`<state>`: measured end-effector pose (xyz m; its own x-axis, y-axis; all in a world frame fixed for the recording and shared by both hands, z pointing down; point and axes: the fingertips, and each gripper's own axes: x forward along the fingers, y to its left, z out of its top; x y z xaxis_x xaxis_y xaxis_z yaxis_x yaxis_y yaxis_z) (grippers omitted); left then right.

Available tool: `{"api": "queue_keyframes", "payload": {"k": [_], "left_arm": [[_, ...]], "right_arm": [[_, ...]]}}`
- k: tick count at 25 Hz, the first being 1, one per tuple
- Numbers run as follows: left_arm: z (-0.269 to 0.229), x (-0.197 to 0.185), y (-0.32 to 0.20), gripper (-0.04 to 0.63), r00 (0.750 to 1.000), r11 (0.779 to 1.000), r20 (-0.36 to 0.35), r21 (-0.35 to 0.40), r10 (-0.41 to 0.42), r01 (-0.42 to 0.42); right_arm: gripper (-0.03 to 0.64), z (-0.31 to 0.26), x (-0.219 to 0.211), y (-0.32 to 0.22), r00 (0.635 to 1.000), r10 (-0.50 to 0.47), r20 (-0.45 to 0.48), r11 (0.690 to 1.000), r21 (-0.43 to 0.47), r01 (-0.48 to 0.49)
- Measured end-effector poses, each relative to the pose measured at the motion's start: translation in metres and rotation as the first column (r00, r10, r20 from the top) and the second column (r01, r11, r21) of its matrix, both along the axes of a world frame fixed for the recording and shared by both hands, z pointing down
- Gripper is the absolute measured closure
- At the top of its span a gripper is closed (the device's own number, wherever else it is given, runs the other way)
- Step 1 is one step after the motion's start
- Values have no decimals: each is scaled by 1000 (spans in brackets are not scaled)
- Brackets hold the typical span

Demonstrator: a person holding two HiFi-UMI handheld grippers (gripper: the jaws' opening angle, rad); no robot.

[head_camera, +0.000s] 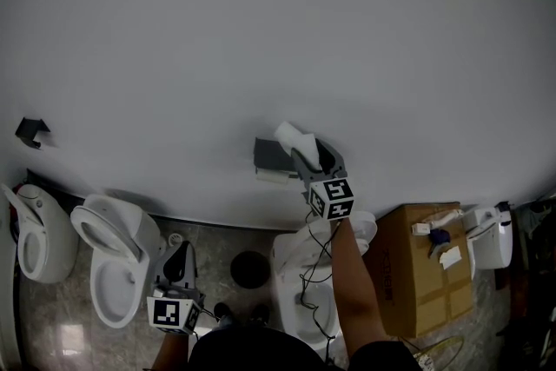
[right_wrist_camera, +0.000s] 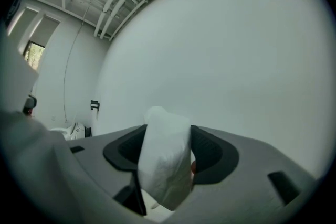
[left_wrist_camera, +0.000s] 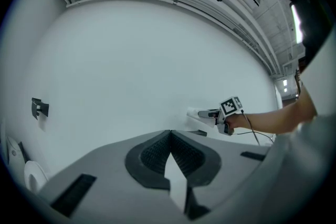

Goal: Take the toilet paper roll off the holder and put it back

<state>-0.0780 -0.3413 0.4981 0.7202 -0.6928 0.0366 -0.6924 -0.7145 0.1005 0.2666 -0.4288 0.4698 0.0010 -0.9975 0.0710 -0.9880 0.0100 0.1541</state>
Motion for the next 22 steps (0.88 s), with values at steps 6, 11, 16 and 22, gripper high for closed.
{"api": "queue_keyframes", "payload": {"k": [6, 11, 16, 22], "left_arm": [[0, -4, -1, 592, 1000, 1000, -6, 0, -12, 12], [0, -6, -4, 592, 1000, 1000, -8, -4, -22, 22], [1, -5, -6, 592, 1000, 1000, -5, -6, -23, 23], [1, -7, -7, 592, 1000, 1000, -9, -4, -30, 30]], "right_arm": [[357, 37, 8, -8, 1000, 16, 26, 997, -79, -14], [357, 59, 13, -15, 1000, 27, -1, 989, -146, -27], [357, 70, 15, -21, 1000, 27, -7, 983, -180, -28], [357, 86, 16, -22, 999, 30, -33, 970, -240, -37]]}}
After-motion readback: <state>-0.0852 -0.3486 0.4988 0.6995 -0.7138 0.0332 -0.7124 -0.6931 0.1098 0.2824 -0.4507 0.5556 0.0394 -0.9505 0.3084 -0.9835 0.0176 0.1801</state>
